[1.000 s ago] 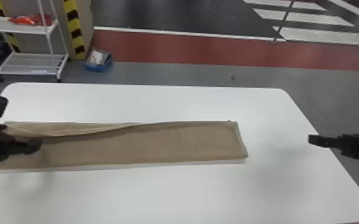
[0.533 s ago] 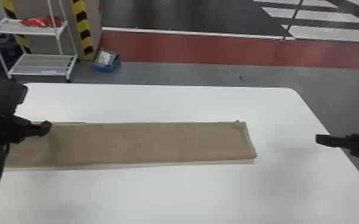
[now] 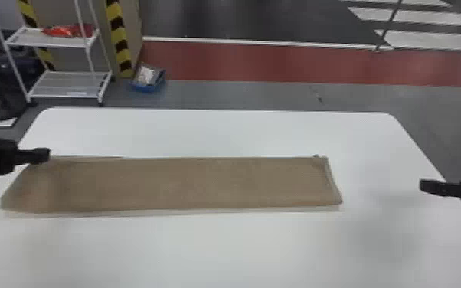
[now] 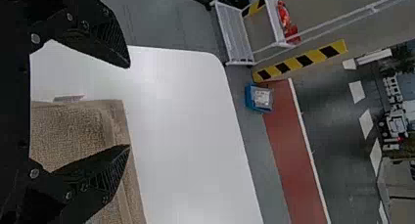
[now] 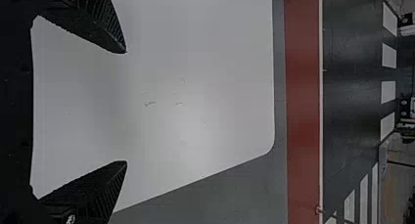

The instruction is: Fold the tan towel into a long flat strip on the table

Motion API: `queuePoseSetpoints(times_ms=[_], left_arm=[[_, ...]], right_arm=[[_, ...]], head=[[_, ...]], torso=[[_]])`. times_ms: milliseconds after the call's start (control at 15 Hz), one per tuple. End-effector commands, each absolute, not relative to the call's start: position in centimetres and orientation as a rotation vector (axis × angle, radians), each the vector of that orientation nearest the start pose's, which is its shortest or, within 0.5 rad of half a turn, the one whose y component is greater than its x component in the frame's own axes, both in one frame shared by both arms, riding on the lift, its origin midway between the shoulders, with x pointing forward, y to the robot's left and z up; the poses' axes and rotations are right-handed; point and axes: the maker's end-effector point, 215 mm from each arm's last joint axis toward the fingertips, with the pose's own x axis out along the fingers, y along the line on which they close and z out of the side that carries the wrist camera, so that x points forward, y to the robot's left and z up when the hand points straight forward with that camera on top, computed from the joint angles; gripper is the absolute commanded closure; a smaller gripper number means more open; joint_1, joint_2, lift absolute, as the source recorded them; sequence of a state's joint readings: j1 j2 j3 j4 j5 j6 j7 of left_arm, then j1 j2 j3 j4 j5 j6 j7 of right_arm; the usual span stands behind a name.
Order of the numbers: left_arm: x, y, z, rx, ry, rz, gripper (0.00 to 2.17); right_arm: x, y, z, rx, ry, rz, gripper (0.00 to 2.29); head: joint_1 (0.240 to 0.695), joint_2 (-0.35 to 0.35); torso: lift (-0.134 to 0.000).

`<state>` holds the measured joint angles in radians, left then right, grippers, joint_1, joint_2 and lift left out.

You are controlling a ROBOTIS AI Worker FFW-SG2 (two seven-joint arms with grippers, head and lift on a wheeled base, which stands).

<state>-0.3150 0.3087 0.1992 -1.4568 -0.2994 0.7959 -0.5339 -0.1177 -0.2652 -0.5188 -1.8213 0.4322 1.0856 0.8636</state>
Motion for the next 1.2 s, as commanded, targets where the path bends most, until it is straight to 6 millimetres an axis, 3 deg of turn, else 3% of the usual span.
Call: queuePoseSetpoints(times_ms=[0,400,867,1133], left_arm=[[60.9,46.6,-40.3,0.167,0.681,-0.034,0.6],[60.3,47.5,-41.9,0.035,0.774,-0.088,0.63],[59.5,46.4,-41.6,-0.065,0.776,-0.167,0.62],[59.3,46.1,-42.9,-0.048,0.812,-0.169,0.61]], right_arm=[[48.0,-52.2,-38.0,0.007,0.733,-0.06,0.07],[47.8,-52.3,-38.3,0.006,0.74,-0.057,0.07],[47.7,-52.2,-38.6,0.007,0.745,-0.055,0.08],[47.8,-52.2,-38.7,0.004,0.748,-0.052,0.08]], head=[[0.695,-0.074],[0.695,-0.055],[0.695,-0.057],[0.695,-0.059]], torso=[[-0.123],[-0.123],[-0.123],[-0.123]])
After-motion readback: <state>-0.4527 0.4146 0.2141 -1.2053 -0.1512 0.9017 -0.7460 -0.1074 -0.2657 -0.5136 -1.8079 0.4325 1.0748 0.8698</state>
